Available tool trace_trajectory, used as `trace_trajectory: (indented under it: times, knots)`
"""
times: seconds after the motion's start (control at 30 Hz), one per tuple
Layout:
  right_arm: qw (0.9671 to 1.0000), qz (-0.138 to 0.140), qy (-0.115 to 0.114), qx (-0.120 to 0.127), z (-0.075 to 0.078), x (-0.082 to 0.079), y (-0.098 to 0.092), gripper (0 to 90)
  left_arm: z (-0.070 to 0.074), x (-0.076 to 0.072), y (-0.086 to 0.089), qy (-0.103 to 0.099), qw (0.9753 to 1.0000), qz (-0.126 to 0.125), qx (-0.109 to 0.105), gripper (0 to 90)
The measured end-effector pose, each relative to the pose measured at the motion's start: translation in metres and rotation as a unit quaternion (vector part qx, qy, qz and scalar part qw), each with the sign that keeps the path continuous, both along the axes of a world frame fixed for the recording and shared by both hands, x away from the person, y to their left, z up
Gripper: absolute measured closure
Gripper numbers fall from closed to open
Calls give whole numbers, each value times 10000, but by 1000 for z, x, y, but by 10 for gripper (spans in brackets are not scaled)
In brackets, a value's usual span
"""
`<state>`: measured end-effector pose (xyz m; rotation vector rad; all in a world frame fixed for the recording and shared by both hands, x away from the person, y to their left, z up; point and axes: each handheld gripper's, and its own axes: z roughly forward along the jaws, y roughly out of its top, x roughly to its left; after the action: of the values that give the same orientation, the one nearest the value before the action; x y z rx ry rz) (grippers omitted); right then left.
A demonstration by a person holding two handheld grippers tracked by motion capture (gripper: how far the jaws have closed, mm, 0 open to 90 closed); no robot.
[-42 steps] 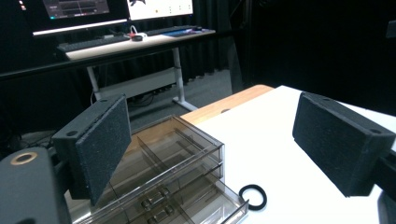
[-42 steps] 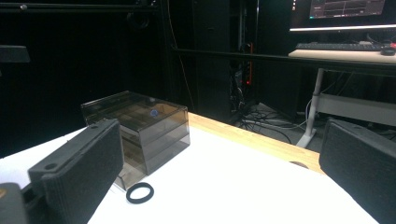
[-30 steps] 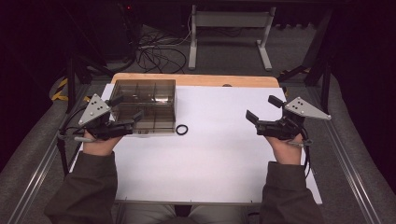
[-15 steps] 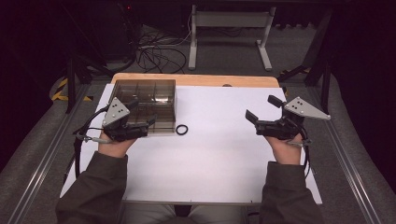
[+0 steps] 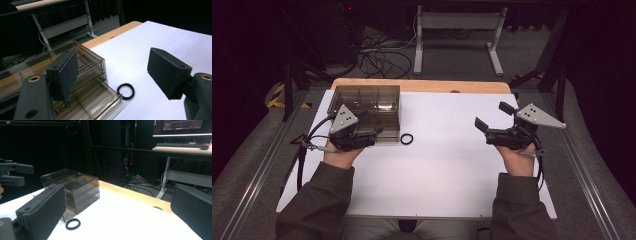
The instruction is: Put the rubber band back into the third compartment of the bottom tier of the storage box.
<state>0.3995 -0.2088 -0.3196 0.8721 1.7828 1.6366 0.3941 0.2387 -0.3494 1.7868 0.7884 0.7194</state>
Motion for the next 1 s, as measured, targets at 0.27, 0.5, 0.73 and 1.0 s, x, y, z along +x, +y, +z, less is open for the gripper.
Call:
trace_trajectory:
  times: [0.27,0.5,0.73,1.0]
  knots:
    - [10000,26,5,18,0,0,1,9,-2,3,-8,31,10000,-85,21,301]
    - [10000,28,17,30,0,0,0,10,-6,7,-17,71,9998,-144,133,323]
    - [10000,43,49,36,-1,2,0,10,-11,12,-25,67,9996,-223,163,356]
    - [10000,54,54,56,-1,2,-1,12,-19,18,-34,126,9992,-274,253,375]
